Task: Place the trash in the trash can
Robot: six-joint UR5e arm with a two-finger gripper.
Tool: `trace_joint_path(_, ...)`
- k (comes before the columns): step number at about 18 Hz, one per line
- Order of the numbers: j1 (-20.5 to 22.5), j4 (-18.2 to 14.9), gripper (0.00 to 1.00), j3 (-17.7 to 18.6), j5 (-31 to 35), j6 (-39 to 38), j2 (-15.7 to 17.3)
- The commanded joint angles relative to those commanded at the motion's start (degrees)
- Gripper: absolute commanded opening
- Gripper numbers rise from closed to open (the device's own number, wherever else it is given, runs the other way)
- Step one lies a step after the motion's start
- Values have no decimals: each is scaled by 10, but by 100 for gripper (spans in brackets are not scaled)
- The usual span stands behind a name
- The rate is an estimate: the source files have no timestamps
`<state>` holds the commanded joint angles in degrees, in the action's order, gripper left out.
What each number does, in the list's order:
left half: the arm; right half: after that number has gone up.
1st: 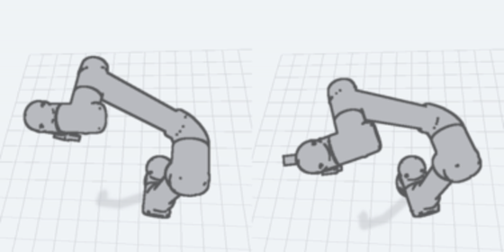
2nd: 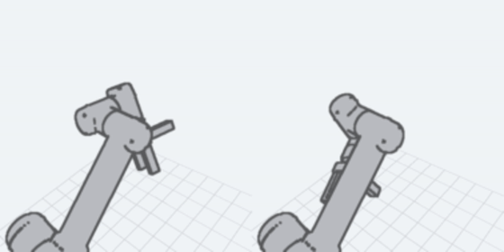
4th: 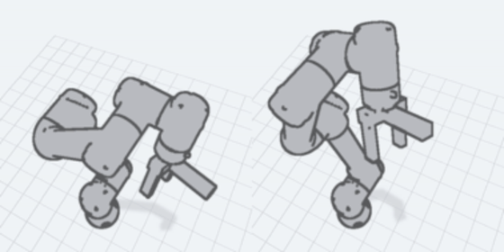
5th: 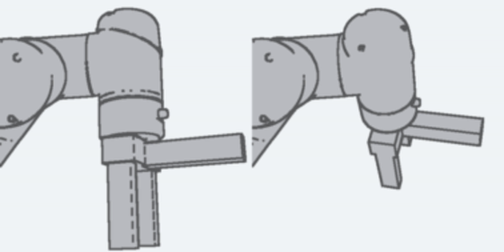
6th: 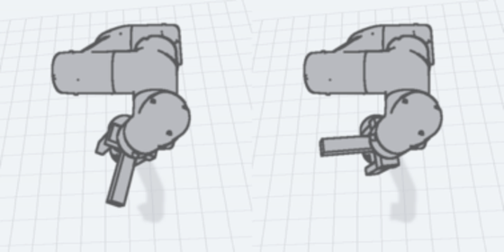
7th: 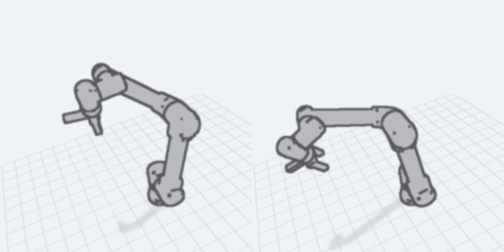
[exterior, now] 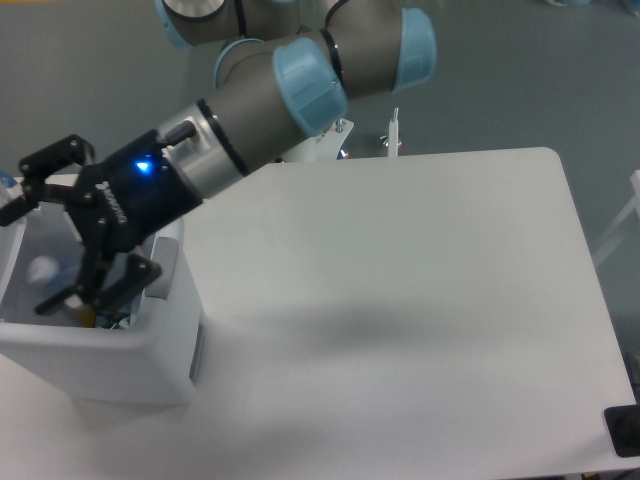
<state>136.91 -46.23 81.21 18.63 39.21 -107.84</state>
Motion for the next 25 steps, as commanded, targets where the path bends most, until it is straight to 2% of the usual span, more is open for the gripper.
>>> trace_joint_path(4, 80, -2, 100, 3, 1, -50, 2)
trace_joint_path(7, 121, -1, 100, 26, 8, -48, -2)
trace_joint_path(10, 164, 1, 100, 48, 56, -27, -7)
trace_joint_path(13, 173, -1, 100, 49, 100, 6, -17)
trace_joint_path(15, 173, 0, 100, 37, 167, 8, -25)
trace_joint_path(17, 171, -1, 100, 12, 234, 9, -40)
trace_joint_path(20, 169, -2, 100, -14, 262, 10, -58)
trace_joint_path(23, 168, -11, 100, -5, 307, 49, -56)
trace_joint_path(25, 165, -34, 100, -3, 371, 89, -55)
